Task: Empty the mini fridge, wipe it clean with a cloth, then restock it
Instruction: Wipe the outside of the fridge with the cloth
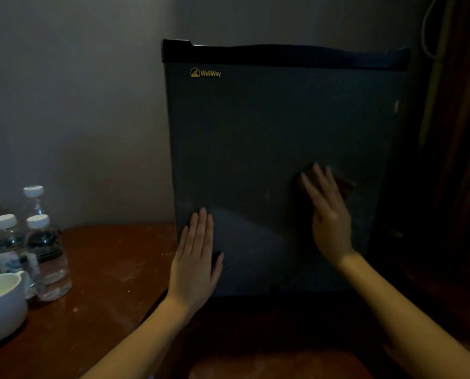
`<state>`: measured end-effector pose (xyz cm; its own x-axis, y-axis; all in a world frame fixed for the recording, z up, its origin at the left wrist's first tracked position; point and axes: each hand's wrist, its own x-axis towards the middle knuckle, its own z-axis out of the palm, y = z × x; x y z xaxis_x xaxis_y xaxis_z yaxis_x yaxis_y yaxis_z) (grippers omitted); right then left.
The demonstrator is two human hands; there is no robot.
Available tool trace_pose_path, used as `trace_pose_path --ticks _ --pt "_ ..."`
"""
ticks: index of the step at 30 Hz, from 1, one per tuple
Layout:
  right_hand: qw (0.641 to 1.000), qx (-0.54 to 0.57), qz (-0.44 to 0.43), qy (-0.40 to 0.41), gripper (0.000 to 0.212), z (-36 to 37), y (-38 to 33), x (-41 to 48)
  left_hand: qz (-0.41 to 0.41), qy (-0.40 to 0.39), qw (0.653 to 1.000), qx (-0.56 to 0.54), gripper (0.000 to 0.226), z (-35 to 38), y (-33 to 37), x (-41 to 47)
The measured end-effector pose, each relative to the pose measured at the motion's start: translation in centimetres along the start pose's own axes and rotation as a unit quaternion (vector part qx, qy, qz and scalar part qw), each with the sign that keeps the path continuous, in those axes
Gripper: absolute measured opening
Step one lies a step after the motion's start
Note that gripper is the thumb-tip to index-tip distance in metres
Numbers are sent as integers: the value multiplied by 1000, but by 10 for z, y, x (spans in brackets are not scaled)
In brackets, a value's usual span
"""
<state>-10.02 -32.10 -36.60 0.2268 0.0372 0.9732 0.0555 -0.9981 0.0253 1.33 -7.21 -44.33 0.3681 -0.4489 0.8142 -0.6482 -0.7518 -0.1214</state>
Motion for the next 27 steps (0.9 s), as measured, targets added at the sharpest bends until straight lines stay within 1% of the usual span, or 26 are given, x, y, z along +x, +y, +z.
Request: trace_pose_path --ticks 2,3,4,6,8,9,10,12,14,16,18,19,20,22,24,25,27 --pt "997 18 56 57 56 9 -15 32 -6 6 1000 -7 73 1 1 -1" --pt "996 25 61 68 55 16 -24 40 -6 9 1000 -7 73 1 2 -1" --pt "996 31 48 66 53 23 -33 42 -3 9 1000 -5 73 1 1 -1" --pt "999 23 -18 22 45 36 -43 21 4 10 1000 0 74 2 0 -1" --pt "994 -7 -100 -48 46 38 -38 -19 8 12 1000 4 75 2 -2 -1" --pt "990 -17 -115 -75 48 33 -26 -37 10 14 1000 3 75 2 -2 -1" --pt "990 -23 -111 -86 48 26 -11 -50 12 15 1000 2 76 1 -3 -1" --pt "997 -20 -49 -62 51 7 18 -54 16 13 1000 8 77 1 -3 -1" --pt "999 -5 34 -10 57 -8 33 -33 12 12 1000 9 78 3 -2 -1" --pt "995 4 90 47 56 -12 30 1 -1 8 1000 6 80 5 2 -1" --pt "992 17 101 79 55 -4 14 26 -16 1 1000 7 81 6 5 0" --pt "993 23 84 79 55 4 5 30 -19 0 1000 8 82 6 6 0" --pt "996 23 52 64 55 12 -2 24 -19 0 1000 12 82 6 7 0" --pt "1000 19 -18 2 57 22 -10 -10 -12 0 1000 24 82 6 6 -1" --pt "997 -9 -54 -58 60 20 1 -54 -6 -4 999 34 83 6 4 -2" --pt "996 -23 -50 -74 63 14 13 -71 -5 -7 999 39 84 6 3 -2" --pt "998 -23 6 -65 63 -3 37 -82 -2 -10 999 43 84 8 2 -2"
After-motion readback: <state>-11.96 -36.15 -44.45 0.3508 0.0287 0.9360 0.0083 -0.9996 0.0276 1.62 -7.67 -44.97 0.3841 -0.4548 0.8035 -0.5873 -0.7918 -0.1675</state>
